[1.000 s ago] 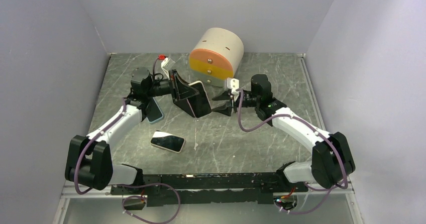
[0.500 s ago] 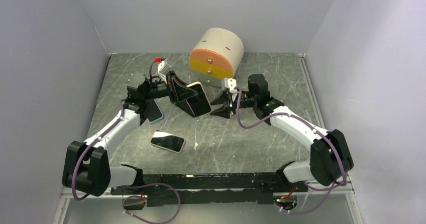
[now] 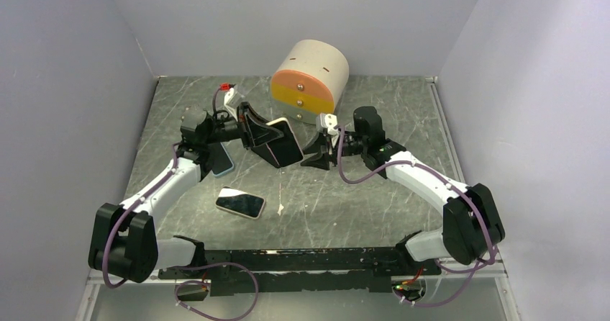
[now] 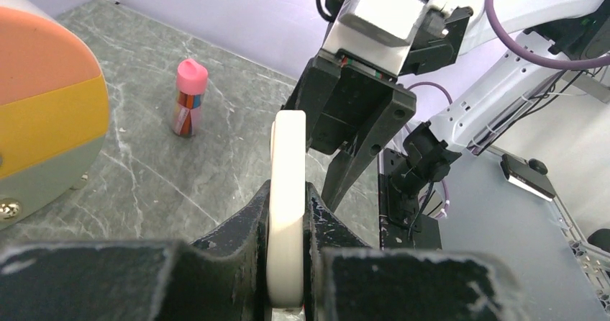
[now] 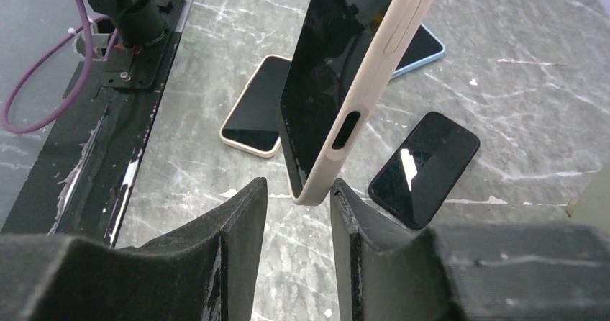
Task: Take the phone out of the phone case
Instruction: Remove the phone case from the phone.
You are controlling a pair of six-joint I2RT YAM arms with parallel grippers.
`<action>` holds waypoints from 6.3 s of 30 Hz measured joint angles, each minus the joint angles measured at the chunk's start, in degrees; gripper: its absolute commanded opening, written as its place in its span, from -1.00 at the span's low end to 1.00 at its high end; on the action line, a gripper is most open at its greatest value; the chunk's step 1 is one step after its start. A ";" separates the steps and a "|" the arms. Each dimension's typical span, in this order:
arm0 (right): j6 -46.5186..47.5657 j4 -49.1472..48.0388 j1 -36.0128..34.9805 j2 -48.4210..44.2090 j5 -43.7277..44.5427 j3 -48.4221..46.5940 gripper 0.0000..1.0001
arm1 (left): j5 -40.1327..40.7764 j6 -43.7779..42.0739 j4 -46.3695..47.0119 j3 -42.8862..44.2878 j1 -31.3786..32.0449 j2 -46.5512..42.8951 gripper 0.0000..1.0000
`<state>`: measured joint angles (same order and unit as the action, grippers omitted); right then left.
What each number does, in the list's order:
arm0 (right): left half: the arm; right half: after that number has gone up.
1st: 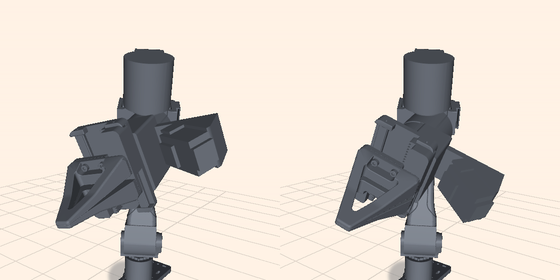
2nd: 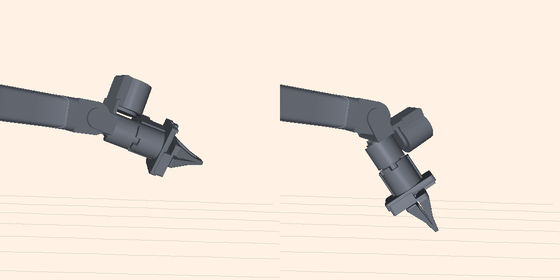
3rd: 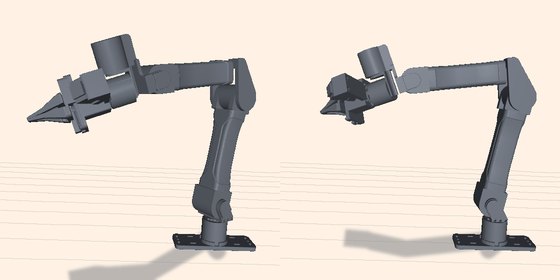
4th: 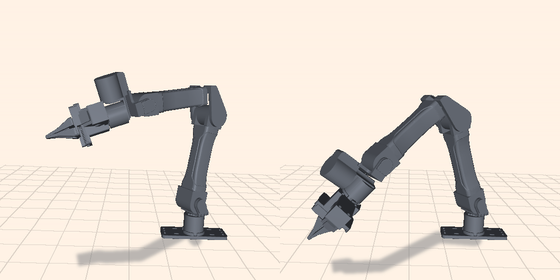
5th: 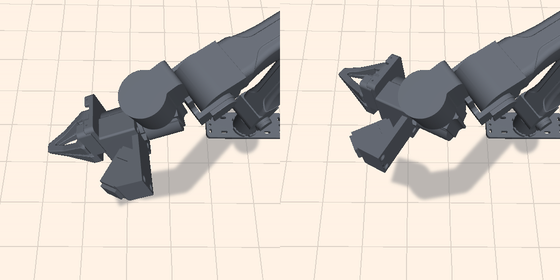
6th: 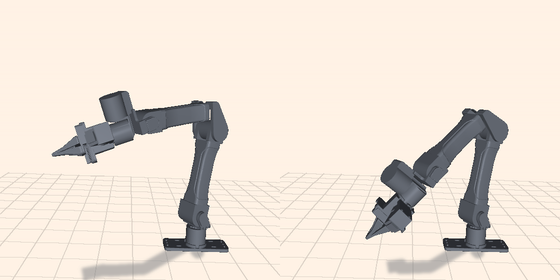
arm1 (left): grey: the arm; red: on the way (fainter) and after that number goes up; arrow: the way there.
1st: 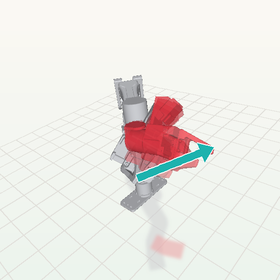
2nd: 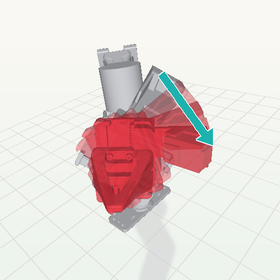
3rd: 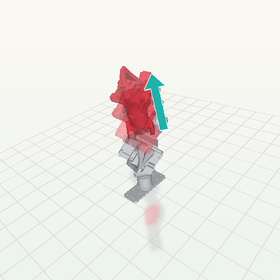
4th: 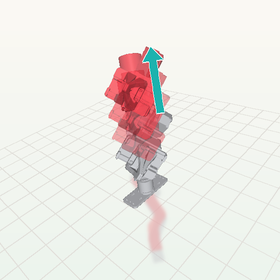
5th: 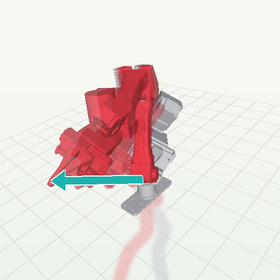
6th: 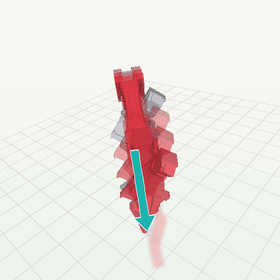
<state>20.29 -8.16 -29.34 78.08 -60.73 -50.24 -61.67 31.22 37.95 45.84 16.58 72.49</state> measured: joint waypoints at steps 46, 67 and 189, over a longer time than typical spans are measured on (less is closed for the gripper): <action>19.37 17.97 0.66 3.72 -4.26 -8.70 -1.00 | -3.76 7.93 9.94 0.98 -0.33 3.19 -0.95; 40.24 41.90 -4.48 7.69 6.29 -21.49 -1.00 | -8.13 13.07 16.24 2.14 -1.46 5.79 -0.95; -55.45 -57.31 5.90 -7.15 12.41 16.83 -0.13 | 27.32 29.44 18.38 -11.28 5.18 -8.55 -0.95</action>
<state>-35.16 -65.47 -23.44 70.94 -48.31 -33.41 -34.35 60.66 56.34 34.57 21.76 63.94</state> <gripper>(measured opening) 0.409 0.174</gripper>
